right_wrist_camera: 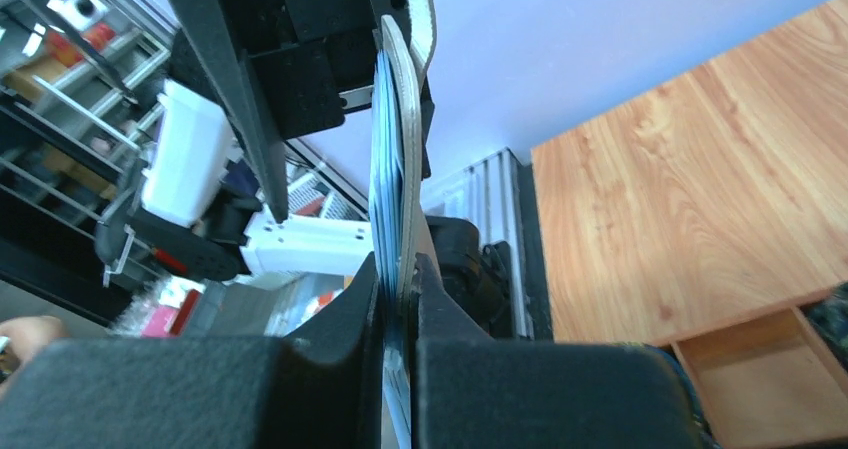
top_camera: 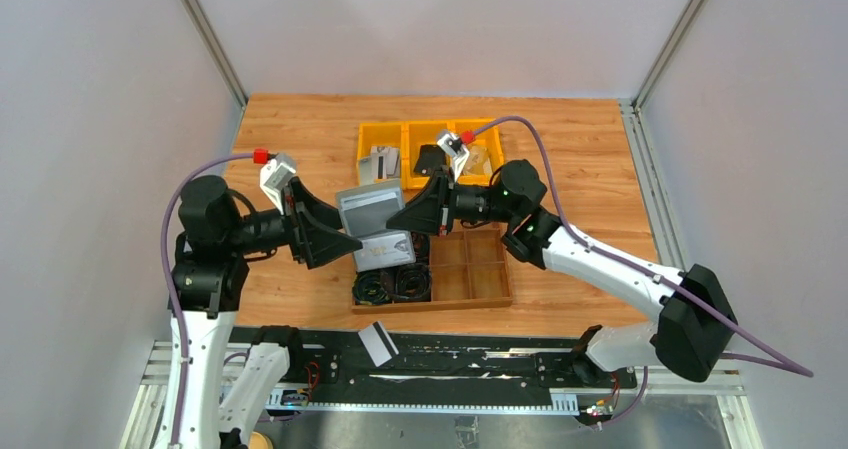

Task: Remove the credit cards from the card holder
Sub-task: Remove the credit card from the card holder.

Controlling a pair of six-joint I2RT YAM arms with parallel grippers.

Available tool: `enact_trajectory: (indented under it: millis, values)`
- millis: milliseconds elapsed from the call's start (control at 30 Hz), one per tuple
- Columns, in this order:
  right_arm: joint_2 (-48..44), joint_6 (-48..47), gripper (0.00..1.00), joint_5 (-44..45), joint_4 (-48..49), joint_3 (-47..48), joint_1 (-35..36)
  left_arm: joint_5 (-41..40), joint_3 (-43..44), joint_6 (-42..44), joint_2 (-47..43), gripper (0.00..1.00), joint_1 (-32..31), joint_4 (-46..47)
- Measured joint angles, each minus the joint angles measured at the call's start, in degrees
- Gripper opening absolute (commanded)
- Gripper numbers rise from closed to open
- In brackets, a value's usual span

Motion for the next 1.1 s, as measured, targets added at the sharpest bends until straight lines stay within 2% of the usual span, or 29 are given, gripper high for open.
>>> enact_trajectory:
  millis: [133, 233, 267, 333, 367, 400, 433, 533, 600, 633, 833, 967, 1033, 1100]
  values:
    - [-0.2, 7.3, 0.0, 2.2, 12.4, -5.5, 0.7, -2.6, -2.5, -7.5, -2.9, 0.37, 0.0, 7.9]
    - [-0.2, 9.4, 0.0, 3.3, 16.8, -6.3, 1.7, -4.0, -2.6, -10.7, -2.5, 0.25, 0.0, 11.2]
    - [-0.2, 9.9, 0.04, 3.5, 17.7, -6.4, 2.0, -4.1, -2.6, -11.3, -2.2, 0.18, 0.0, 11.9]
    - [-0.2, 10.3, 0.24, 3.7, 18.4, -6.5, 2.2, -4.2, -2.6, -12.0, -1.5, 0.1, 0.0, 12.3]
    - [-0.2, 10.3, 0.42, 3.7, 18.3, -6.5, 2.3, -4.0, -2.6, -12.2, -1.2, 0.08, 0.0, 12.3]
    - [-0.2, 10.2, 0.48, 3.6, 18.0, -6.5, 2.2, -3.8, -2.6, -12.3, -1.1, 0.06, 0.0, 12.3]
    - [0.0, 9.8, 0.59, 3.1, 16.8, -6.2, 2.2, -3.6, -2.6, -12.2, -1.0, 0.04, 0.0, 12.2]
    - [0.8, 5.0, 0.66, -0.6, 7.5, -0.9, 2.4, -2.1, -2.6, -10.9, -0.6, 0.01, 0.0, 10.8]
    - [2.0, -1.6, 0.66, -3.7, -3.3, 6.7, 2.4, -0.8, -1.9, -7.0, 0.3, 0.0, 0.0, 6.3]
    - [2.2, -3.1, 0.66, -4.1, -5.0, 7.9, 2.4, -0.4, -1.5, -4.9, 0.8, 0.0, 0.0, 4.1]
    - [8.7, -24.4, 0.63, -9.7, -36.3, 28.4, 2.5, 1.5, 1.8, 6.3, 3.3, 0.0, 0.0, -8.0]
    - [10.8, -32.7, 0.61, -10.6, -48.7, 31.7, 2.9, 1.6, 1.9, 9.0, 3.4, 0.0, 0.0, -10.7]
    - [11.2, -35.9, 0.53, -10.8, -53.4, 32.1, 3.3, 1.6, 2.0, 9.7, 3.5, 0.0, 0.0, -11.4]
    - [11.5, -38.1, 0.36, -10.8, -57.0, 32.6, 3.8, 1.7, 2.4, 10.1, 3.5, 0.0, 0.0, -11.9]
